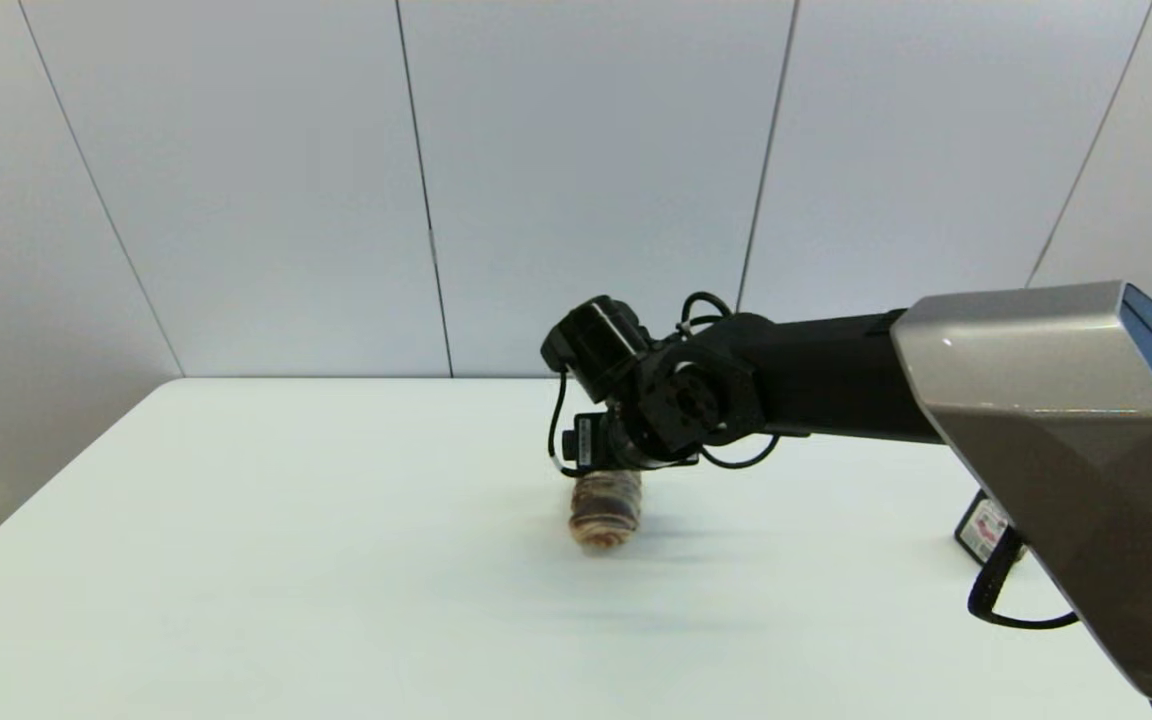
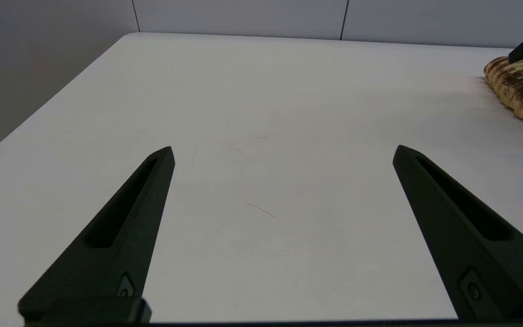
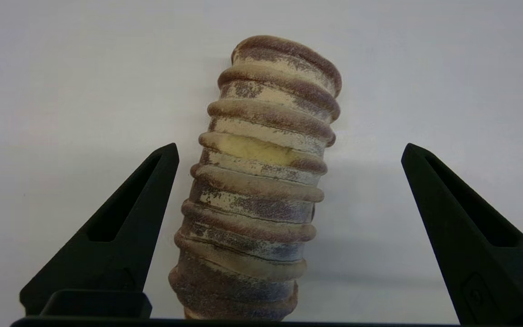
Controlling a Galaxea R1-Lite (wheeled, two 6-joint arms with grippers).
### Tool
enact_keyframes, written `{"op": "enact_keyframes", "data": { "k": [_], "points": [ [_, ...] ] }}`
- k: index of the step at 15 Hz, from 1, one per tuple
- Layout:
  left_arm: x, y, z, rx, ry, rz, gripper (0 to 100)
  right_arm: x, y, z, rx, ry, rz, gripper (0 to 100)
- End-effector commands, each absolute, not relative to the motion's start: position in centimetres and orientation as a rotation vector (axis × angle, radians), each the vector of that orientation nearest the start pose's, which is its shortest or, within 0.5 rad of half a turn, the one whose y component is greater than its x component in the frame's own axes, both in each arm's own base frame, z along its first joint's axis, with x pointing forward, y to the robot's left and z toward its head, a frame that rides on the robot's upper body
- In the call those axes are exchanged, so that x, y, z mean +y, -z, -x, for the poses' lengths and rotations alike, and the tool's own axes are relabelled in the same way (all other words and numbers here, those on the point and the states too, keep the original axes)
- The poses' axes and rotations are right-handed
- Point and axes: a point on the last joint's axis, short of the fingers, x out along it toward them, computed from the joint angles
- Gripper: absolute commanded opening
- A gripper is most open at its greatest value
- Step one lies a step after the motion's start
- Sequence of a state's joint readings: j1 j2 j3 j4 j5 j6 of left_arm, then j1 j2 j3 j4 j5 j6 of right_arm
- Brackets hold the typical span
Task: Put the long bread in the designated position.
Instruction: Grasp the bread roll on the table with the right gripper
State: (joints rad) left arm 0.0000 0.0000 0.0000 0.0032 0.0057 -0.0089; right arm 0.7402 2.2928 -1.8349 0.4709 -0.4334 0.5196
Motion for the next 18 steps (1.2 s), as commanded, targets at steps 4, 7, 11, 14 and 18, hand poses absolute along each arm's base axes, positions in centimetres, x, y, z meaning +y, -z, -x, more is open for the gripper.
{"op": "enact_keyframes", "data": {
  "k": [4, 7, 11, 14, 18],
  "points": [
    [0.0, -7.5, 2.3, 0.005, -0.005, 0.009, 100, 29.9, -12.4, -33.9, 0.833, -0.069, 0.040, 100],
    [0.0, -7.5, 2.3, 0.005, -0.006, 0.009, 100, 30.0, -11.9, -34.0, 0.841, -0.067, 0.047, 100],
    [0.0, -7.5, 2.3, 0.005, -0.006, 0.009, 100, 30.0, -11.3, -34.1, 0.850, -0.062, 0.054, 100],
    [0.0, -7.5, 2.3, 0.005, -0.006, 0.009, 100, 30.1, -11.1, -34.1, 0.853, -0.054, 0.042, 0],
    [0.0, -7.5, 2.3, 0.005, -0.006, 0.009, 100, 30.1, -10.8, -34.1, 0.868, -0.049, 0.051, 0]
  ]
}}
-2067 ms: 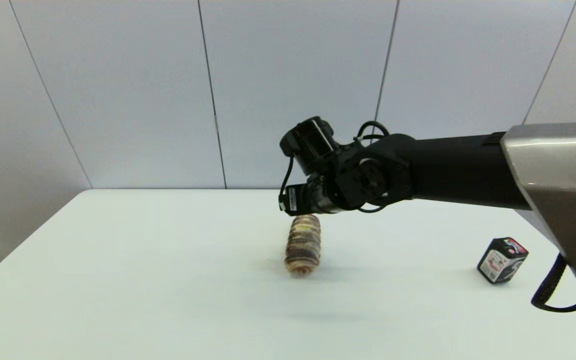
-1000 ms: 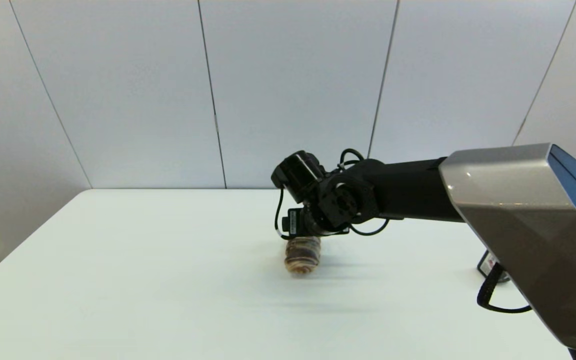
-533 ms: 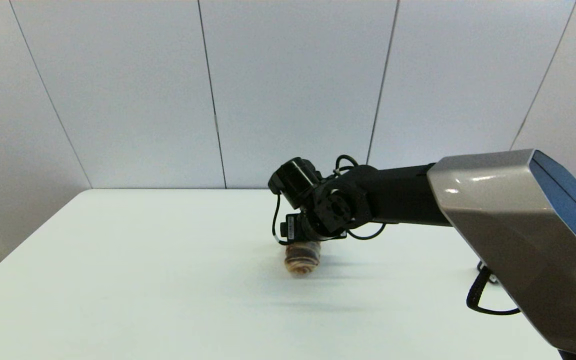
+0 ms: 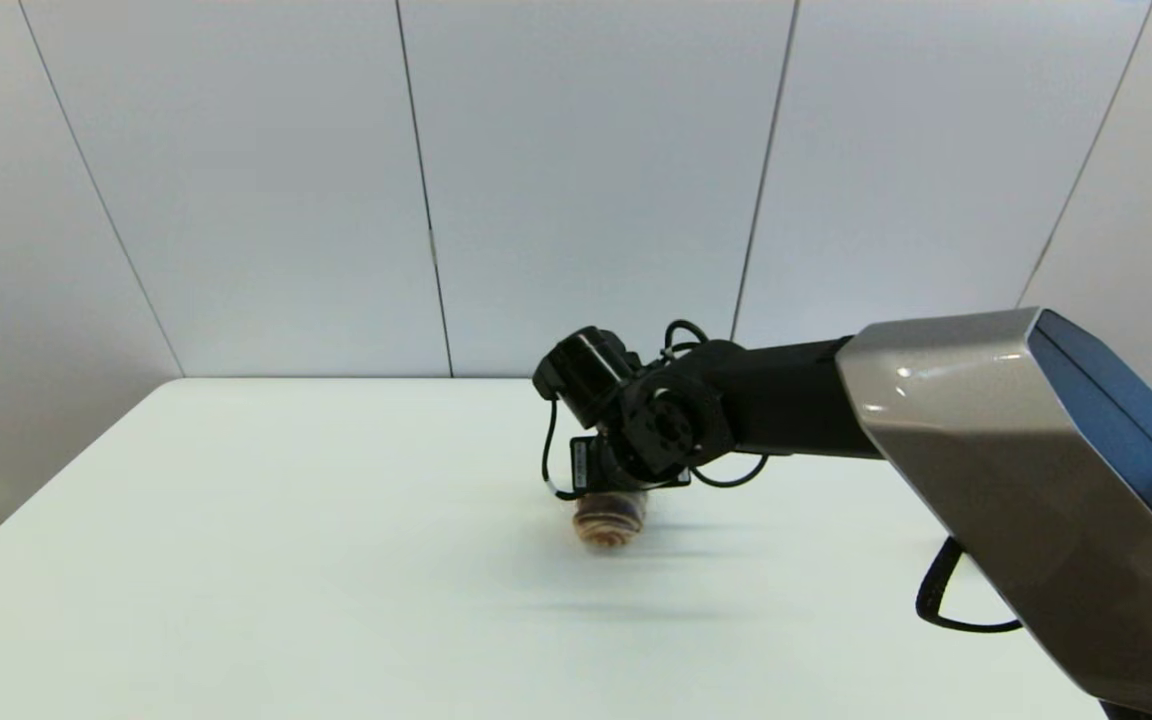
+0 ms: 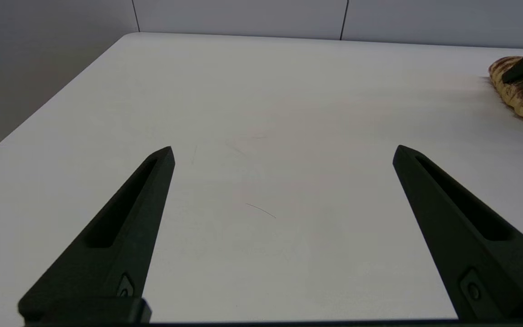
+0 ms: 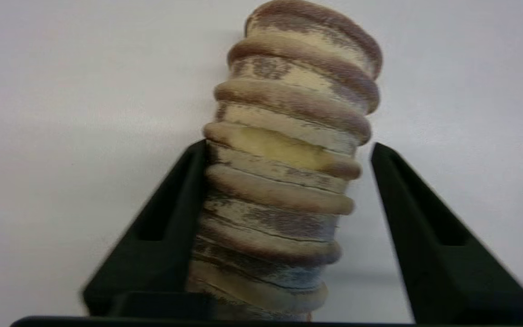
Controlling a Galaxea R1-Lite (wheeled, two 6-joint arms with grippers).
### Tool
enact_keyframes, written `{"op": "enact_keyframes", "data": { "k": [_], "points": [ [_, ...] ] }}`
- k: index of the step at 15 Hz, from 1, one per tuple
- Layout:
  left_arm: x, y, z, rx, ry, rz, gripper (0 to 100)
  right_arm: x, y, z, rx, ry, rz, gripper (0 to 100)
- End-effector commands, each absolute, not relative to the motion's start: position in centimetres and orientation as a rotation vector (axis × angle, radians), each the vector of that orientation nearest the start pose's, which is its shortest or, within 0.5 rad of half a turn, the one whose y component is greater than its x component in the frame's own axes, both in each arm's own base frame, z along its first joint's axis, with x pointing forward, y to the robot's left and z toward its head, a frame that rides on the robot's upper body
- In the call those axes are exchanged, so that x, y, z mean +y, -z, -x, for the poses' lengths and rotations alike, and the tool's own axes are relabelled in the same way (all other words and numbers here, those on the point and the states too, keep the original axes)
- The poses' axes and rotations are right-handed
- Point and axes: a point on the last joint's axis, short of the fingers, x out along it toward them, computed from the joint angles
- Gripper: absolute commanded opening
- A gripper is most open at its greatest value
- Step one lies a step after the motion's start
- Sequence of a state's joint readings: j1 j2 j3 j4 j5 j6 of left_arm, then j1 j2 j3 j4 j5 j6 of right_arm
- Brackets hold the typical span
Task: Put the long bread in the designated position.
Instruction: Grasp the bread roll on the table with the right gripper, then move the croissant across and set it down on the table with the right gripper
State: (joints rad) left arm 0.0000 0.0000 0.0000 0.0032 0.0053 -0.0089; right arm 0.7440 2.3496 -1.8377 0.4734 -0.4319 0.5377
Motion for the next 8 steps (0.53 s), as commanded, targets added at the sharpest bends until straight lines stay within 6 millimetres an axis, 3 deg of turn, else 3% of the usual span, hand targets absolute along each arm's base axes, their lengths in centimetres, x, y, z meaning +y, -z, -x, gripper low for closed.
{"op": "enact_keyframes", "data": {
  "k": [1, 3, 8],
  "points": [
    [0.0, -7.5, 2.3, 0.003, -0.006, 0.009, 100, 30.1, -10.8, -34.1, 0.869, -0.048, 0.051, 0],
    [0.0, -7.5, 2.3, 0.005, -0.006, 0.009, 100, 30.0, -11.1, -34.0, 0.864, -0.050, 0.047, 0],
    [0.0, -7.5, 2.3, 0.005, -0.006, 0.009, 100, 28.1, -15.1, -33.1, 0.846, -0.040, 0.029, 0]
  ]
}}
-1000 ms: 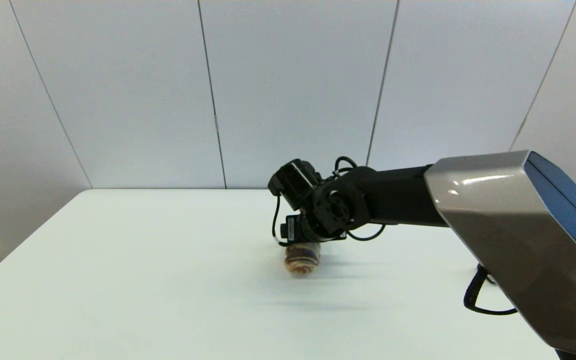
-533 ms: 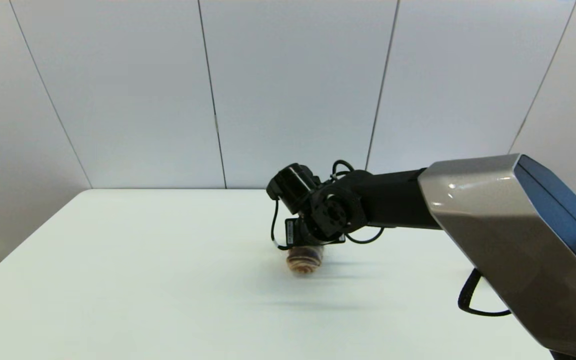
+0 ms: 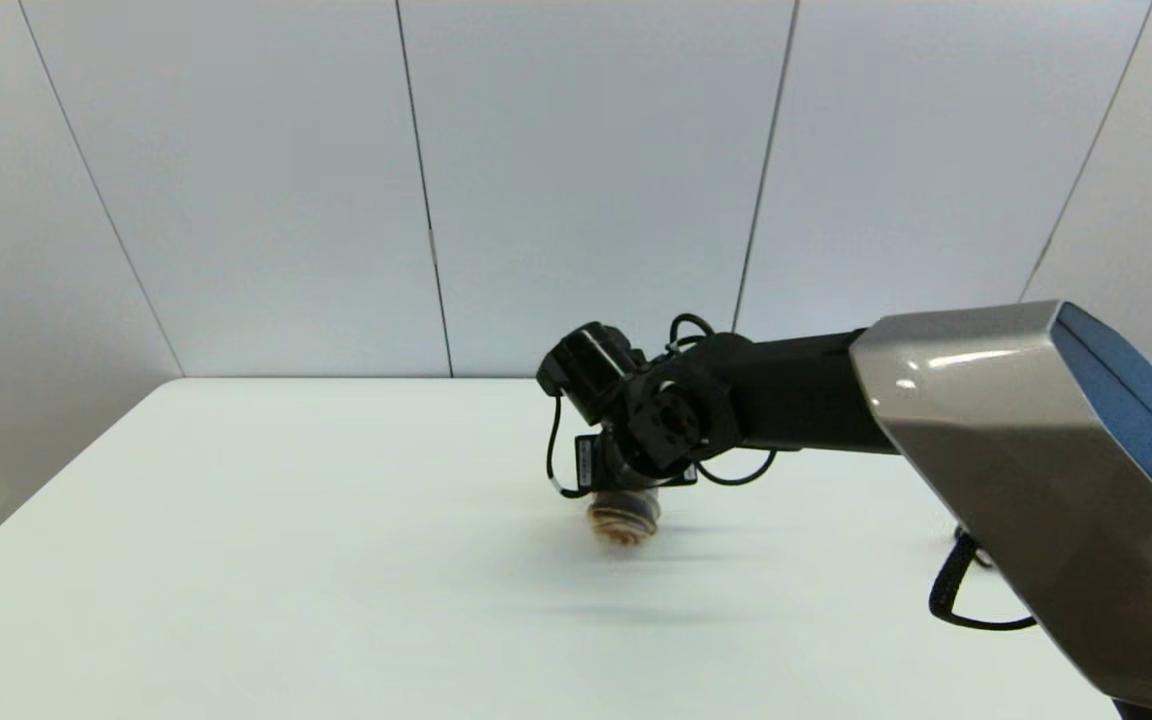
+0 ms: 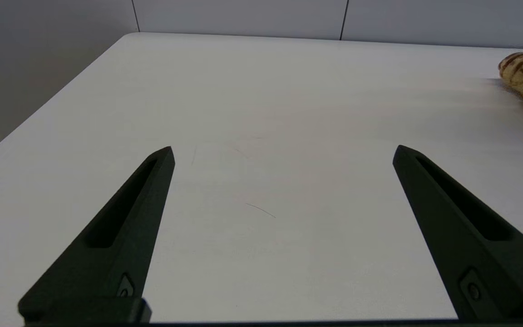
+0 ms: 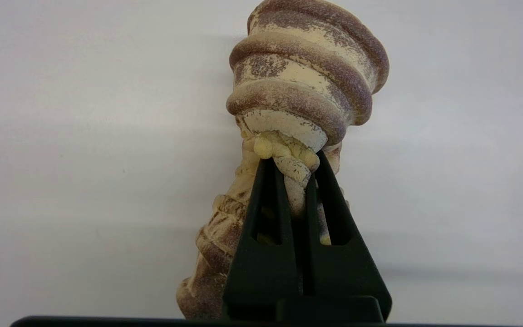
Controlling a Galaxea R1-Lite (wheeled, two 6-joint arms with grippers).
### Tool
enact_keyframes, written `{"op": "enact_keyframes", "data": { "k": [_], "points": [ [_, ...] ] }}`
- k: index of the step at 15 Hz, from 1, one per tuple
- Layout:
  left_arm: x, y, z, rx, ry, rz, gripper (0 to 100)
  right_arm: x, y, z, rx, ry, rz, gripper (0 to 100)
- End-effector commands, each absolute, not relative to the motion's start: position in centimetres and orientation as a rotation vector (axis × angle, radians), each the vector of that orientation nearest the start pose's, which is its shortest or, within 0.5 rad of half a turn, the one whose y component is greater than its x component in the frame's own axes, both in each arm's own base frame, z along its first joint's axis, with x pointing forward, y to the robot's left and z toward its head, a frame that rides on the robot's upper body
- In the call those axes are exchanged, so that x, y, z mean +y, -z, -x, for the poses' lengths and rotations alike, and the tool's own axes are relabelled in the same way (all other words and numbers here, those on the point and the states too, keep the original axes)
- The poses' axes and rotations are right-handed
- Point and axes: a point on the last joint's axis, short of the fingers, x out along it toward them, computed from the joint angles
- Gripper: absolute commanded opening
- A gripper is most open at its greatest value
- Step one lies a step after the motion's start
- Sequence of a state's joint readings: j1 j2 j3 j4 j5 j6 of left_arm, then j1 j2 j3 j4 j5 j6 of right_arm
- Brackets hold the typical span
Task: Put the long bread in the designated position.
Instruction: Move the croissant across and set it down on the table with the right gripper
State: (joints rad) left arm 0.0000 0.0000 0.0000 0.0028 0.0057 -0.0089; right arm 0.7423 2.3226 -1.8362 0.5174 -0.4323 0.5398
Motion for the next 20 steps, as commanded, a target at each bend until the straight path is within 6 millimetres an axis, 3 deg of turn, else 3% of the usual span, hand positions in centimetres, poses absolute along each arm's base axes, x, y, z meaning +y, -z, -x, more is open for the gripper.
{"op": "enact_keyframes", "data": {
  "k": [1, 3, 6, 10, 15, 20],
  "points": [
    [0.0, -7.5, 2.3, 0.003, -0.006, 0.009, 100, 27.4, -16.3, -33.1, 0.828, -0.038, 0.018, 0],
    [0.0, -7.5, 2.3, 0.003, -0.006, 0.009, 100, 24.7, -19.0, -33.1, 0.788, -0.027, 0.018, 0],
    [0.0, -7.5, 2.3, 0.005, -0.006, 0.009, 100, 20.5, -21.0, -33.0, 0.773, 0.008, 0.064, 0],
    [0.0, -7.5, 2.3, 0.005, -0.005, 0.009, 100, 14.3, -22.3, -33.3, 0.780, 0.107, 0.103, 0],
    [0.0, -7.5, 2.3, 0.005, -0.006, 0.009, 100, 10.9, -22.4, -33.7, 0.805, 0.152, 0.129, 0],
    [0.0, -7.5, 2.3, 0.005, -0.006, 0.009, 100, 8.5, -21.8, -33.3, 0.869, 0.085, 0.101, 0]
  ]
}}
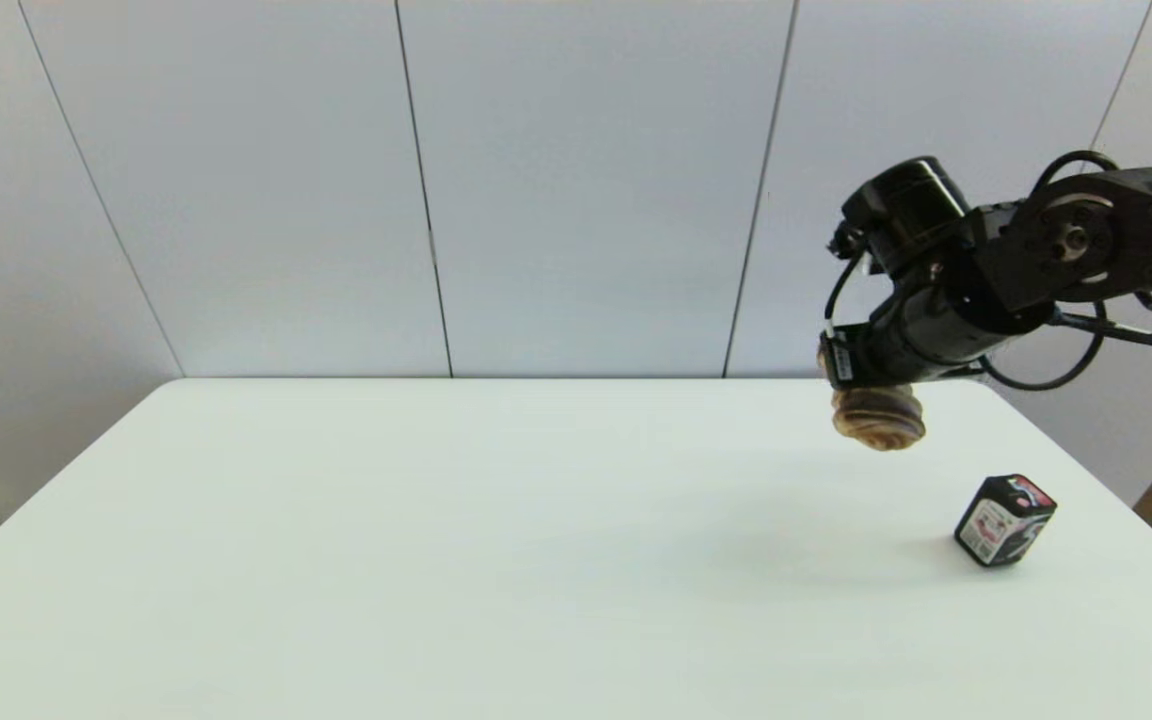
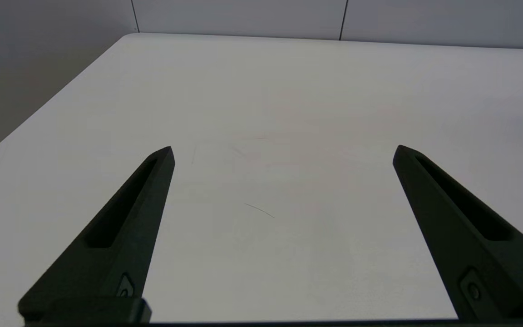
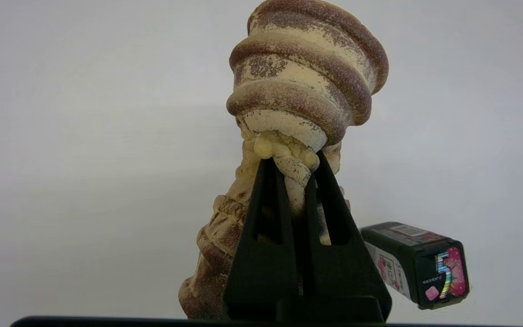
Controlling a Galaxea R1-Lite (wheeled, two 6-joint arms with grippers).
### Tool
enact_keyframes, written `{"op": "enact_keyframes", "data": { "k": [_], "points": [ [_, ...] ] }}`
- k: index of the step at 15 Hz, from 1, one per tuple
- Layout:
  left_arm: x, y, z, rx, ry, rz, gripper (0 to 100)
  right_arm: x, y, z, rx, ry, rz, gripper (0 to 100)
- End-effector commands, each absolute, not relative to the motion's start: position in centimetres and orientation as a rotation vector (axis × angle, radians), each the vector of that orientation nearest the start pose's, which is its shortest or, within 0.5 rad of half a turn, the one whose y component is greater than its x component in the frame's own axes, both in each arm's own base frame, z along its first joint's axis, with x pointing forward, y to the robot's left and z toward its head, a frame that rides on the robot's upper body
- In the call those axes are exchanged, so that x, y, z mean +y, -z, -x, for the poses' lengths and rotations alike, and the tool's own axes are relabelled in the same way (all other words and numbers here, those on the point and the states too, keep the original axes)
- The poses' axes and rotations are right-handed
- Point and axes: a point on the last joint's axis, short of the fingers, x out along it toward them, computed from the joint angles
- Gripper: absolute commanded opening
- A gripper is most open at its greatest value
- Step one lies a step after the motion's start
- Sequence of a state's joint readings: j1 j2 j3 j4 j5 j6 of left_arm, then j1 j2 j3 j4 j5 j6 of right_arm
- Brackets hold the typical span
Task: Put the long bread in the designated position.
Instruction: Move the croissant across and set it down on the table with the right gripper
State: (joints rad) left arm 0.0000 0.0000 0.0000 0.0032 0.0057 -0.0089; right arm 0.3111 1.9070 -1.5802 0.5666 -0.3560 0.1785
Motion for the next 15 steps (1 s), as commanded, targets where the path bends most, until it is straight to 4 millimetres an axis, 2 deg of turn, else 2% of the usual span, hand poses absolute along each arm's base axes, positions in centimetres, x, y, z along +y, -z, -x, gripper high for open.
{"op": "enact_keyframes", "data": {
  "k": [1, 4, 8, 15],
  "points": [
    [0.0, -7.5, 2.3, 0.005, -0.006, 0.009, 100, 7.8, -21.6, -32.9, 0.891, 0.060, 0.096, 0],
    [0.0, -7.5, 2.3, 0.005, -0.006, 0.009, 100, 6.4, -20.3, -32.1, 0.961, 0.017, 0.137, 0],
    [0.0, -7.5, 2.3, 0.005, -0.006, 0.009, 100, 5.7, -18.9, -31.7, 1.019, 0.019, 0.134, 0],
    [0.0, -7.5, 2.3, 0.005, -0.006, 0.009, 100, 5.5, -17.3, -31.4, 1.082, 0.021, 0.155, 0]
  ]
}}
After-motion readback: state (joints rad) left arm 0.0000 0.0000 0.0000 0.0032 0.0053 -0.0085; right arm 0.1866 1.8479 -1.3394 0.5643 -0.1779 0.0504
